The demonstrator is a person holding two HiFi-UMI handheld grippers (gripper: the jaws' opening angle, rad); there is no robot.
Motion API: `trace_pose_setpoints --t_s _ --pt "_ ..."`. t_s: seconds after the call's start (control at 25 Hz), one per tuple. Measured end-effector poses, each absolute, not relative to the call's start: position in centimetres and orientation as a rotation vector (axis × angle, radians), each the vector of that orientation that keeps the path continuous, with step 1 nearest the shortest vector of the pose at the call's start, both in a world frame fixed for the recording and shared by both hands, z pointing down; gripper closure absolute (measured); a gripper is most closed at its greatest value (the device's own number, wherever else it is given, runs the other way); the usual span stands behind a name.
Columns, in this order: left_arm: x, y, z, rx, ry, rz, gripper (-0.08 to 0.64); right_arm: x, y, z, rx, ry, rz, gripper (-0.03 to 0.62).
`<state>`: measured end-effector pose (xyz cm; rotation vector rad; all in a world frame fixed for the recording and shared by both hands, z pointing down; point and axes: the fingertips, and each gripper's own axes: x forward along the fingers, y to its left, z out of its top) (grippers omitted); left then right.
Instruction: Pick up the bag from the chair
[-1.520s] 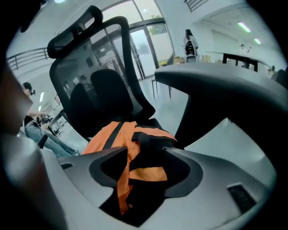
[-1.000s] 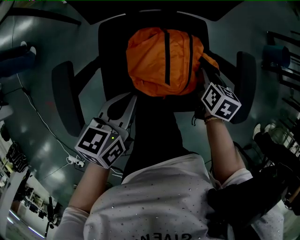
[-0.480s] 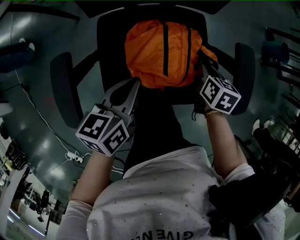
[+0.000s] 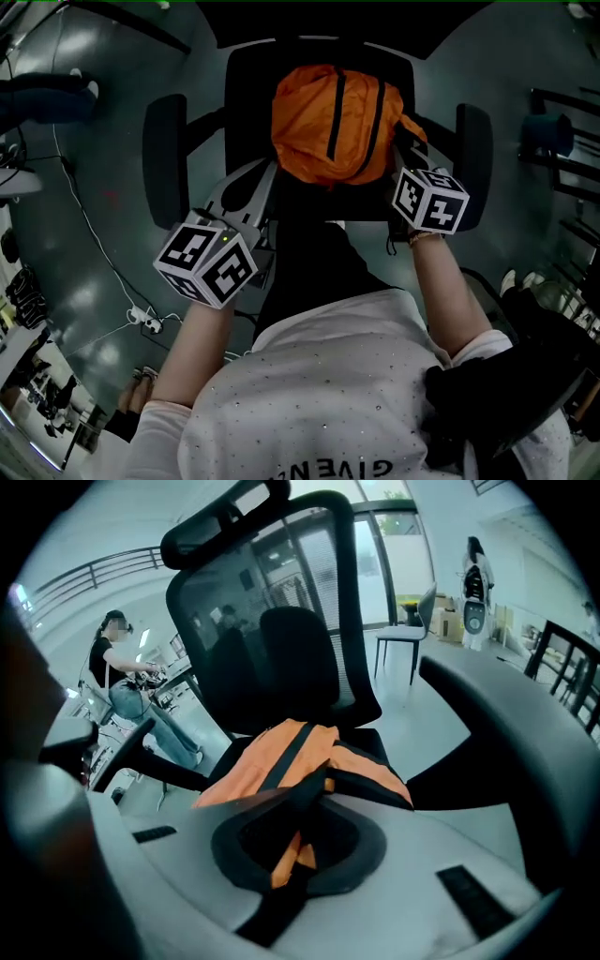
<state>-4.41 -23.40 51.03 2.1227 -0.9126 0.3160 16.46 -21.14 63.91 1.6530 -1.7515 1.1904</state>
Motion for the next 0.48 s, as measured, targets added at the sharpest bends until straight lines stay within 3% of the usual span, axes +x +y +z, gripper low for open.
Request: trace_pose_setpoints --t_s 0.48 --pt "-7.0 -20.3 44.9 2.139 -1.034 0.267 0.554 12.7 -19.8 57.7 1.539 -1.891 1.194 0.587"
